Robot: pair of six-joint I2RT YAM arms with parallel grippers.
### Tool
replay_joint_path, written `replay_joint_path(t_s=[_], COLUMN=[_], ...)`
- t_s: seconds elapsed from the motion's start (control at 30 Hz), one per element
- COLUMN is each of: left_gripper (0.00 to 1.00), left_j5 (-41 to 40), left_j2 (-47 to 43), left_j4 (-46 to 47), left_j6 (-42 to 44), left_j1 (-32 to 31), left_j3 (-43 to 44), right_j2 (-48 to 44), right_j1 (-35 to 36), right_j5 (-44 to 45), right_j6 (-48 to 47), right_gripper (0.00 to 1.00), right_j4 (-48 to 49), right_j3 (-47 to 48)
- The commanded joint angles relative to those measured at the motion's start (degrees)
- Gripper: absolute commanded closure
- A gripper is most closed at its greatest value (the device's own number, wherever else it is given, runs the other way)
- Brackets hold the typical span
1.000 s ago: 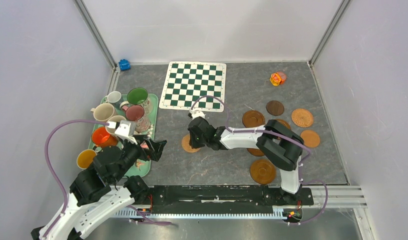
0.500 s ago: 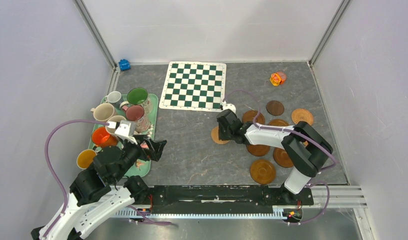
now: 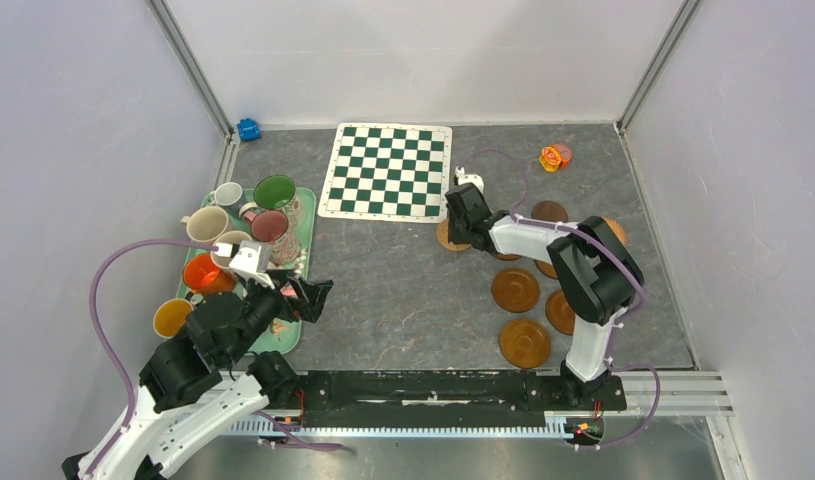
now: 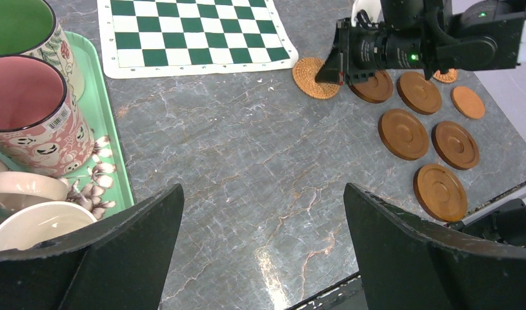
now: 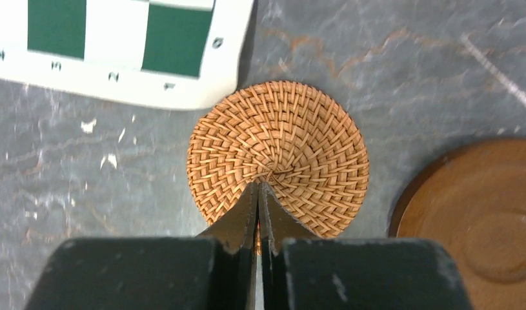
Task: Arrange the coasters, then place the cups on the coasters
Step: Move the coaster to the center of the board.
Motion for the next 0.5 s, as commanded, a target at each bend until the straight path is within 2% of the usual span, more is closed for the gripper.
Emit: replay_joint_path(t_s=[0.0,0.47], left_gripper=[0.00,0.00], left_j5=[0.13,-0.58], left_j2=[0.18,1.05], left_j4=[1.73,1.69], left_j6=[0.46,0.36], left_j1=[-0.11,-0.11], left_j3=[-0.30,-0.30], right_j2=[5.66,12.74], right_j1=[-3.33,-14.03], right_j5=[1.93,-0.72], right_j6=[-2.80,-4.91], right_gripper=[1.00,1.00], right_j4=[-4.63,-7.14], right_j3=[3.28,13.32])
